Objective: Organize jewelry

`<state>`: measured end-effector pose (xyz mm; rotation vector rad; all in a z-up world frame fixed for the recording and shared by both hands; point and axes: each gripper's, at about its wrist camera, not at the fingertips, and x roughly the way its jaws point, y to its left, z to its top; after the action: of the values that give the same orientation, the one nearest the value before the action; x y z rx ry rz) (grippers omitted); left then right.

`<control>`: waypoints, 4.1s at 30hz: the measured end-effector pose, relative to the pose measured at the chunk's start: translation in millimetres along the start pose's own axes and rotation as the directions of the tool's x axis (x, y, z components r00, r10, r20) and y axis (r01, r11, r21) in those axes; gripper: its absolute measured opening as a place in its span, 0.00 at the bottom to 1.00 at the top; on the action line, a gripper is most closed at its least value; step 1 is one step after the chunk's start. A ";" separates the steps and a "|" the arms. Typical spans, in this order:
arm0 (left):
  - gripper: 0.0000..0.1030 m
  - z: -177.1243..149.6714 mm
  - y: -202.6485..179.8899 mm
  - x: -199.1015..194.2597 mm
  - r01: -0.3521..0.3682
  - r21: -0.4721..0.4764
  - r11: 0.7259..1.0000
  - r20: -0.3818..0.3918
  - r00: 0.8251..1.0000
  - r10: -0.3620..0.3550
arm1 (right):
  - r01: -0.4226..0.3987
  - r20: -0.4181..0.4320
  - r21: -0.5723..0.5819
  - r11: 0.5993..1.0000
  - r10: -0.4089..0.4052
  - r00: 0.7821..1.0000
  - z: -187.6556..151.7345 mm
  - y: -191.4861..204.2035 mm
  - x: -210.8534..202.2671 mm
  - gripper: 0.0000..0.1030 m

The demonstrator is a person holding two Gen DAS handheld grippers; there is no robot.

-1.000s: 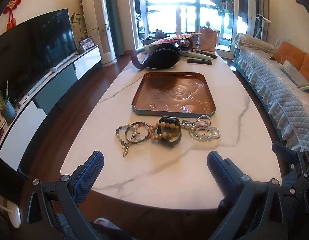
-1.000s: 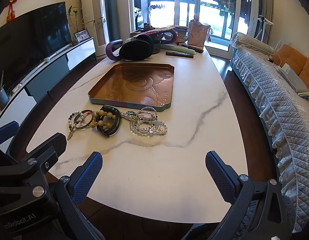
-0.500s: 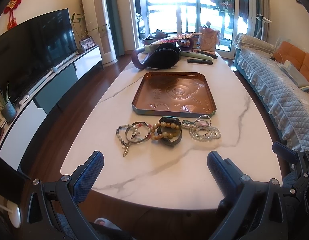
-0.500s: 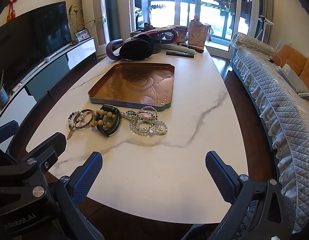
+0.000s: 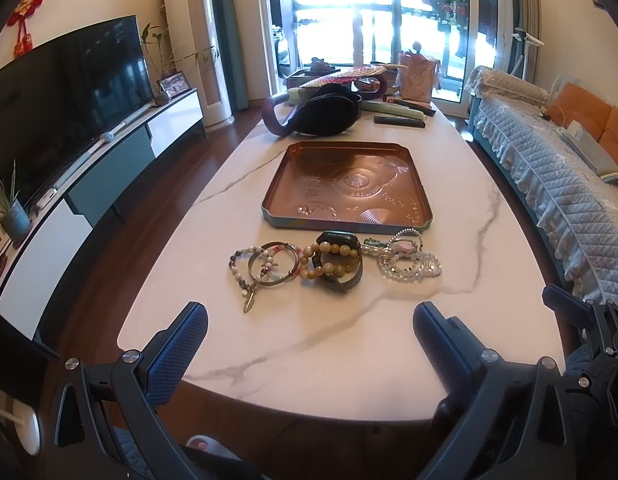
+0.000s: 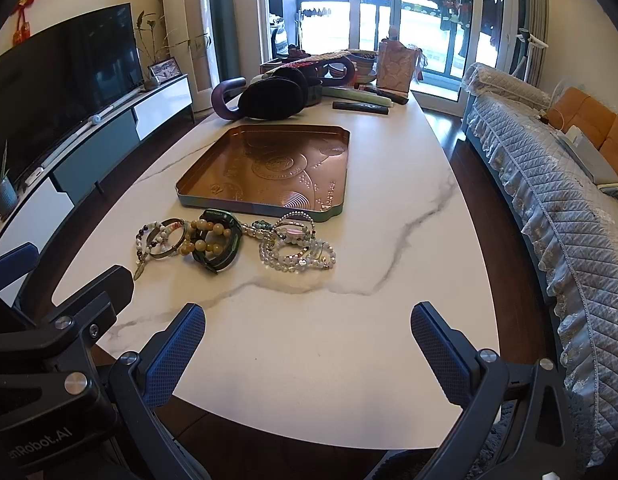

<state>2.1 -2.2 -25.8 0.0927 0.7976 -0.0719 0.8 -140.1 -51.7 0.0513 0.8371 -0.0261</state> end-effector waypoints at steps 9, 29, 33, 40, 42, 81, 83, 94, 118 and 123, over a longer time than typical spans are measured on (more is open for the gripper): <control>0.98 -10.9 12.8 34.1 0.031 -0.046 0.998 -0.048 0.998 -0.033 | -0.005 0.021 -0.057 0.998 0.006 1.000 -5.5 5.4 21.8 1.00; 0.66 40.0 36.7 101.8 0.203 0.227 0.953 -0.059 0.979 -0.194 | -0.100 0.063 -0.271 0.957 0.122 0.991 68.6 -27.2 64.3 0.97; 0.49 40.6 34.1 130.7 0.318 0.188 0.929 -0.156 0.944 -0.291 | -0.248 0.022 -0.238 0.939 0.261 0.965 79.0 -28.8 83.8 0.96; 0.41 43.1 24.9 141.9 0.361 0.170 0.917 -0.163 0.928 -0.335 | -0.365 -0.121 -0.147 0.919 0.350 0.929 59.6 -31.6 132.3 0.46; 0.38 42.7 20.4 142.8 0.355 0.196 0.914 -0.160 0.931 -0.327 | -0.386 -0.140 -0.153 0.910 0.367 0.920 55.8 -28.8 137.7 0.39; 0.01 29.7 2.5 121.9 0.336 0.280 0.899 -0.122 0.942 -0.314 | -0.379 -0.006 -0.167 0.910 0.384 0.923 72.2 -31.3 115.6 0.04; 0.01 31.5 3.2 114.1 0.343 0.282 0.896 -0.102 0.939 -0.328 | -0.379 0.015 -0.179 0.908 0.387 0.922 73.2 -31.7 108.6 0.04; 0.10 22.3 13.8 135.6 0.291 0.251 0.923 -0.185 0.950 -0.250 | -0.376 0.040 -0.205 0.904 0.391 0.919 71.6 -29.8 96.9 0.04; 0.05 37.8 26.3 151.7 0.384 0.139 0.913 -0.185 0.916 -0.356 | -0.392 0.002 -0.206 0.897 0.401 0.916 68.8 -27.4 102.6 0.04; 0.13 34.5 24.7 154.9 0.370 0.134 0.919 -0.207 0.918 -0.339 | -0.391 0.001 -0.206 0.897 0.399 0.917 67.5 -25.8 101.0 0.04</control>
<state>136.9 14.0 -111.5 0.1166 0.9819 -0.4854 117.4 -169.9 -82.5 0.0291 0.7698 0.4412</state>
